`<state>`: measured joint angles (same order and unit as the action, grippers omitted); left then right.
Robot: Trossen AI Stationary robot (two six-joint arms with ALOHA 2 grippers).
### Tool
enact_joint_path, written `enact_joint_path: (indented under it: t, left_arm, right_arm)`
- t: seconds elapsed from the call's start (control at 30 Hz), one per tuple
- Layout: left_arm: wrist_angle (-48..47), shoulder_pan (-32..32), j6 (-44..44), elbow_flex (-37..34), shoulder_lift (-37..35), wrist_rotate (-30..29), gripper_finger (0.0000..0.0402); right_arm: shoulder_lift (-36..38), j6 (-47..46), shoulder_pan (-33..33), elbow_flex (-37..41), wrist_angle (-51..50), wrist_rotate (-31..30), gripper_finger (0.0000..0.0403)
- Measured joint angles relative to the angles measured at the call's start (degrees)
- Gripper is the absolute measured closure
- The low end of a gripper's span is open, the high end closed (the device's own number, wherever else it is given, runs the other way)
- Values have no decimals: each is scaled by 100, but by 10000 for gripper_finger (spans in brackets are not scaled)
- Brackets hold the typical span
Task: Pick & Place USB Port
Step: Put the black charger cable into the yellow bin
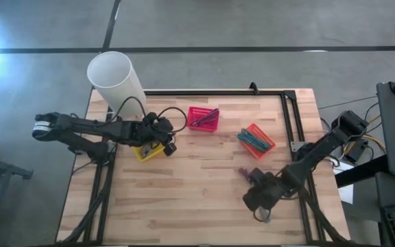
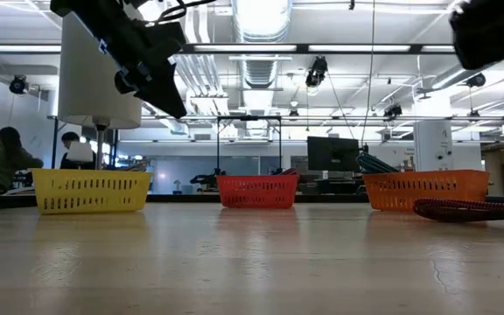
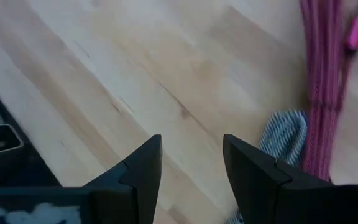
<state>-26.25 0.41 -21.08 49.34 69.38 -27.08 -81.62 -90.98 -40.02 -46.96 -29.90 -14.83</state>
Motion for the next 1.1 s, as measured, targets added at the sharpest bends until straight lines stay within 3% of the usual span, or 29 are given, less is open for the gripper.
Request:
enact_joint_path:
  t: [0.2,0.63,0.93,1.1]
  left_arm:
    - [-8,2,-26,-67,0,1,305]
    - [222,2,-339,-460,4,1,305]
    - [226,2,-339,-468,4,1,305]
    - [228,2,-339,-468,4,1,305]
  right_arm:
    - [0,-725,-215,164,-70,335,239]
    - [0,-1234,-237,459,-283,335,239]
    - [-2,-1264,-235,961,618,334,239]
    - [-2,-1250,-235,1002,639,333,248]
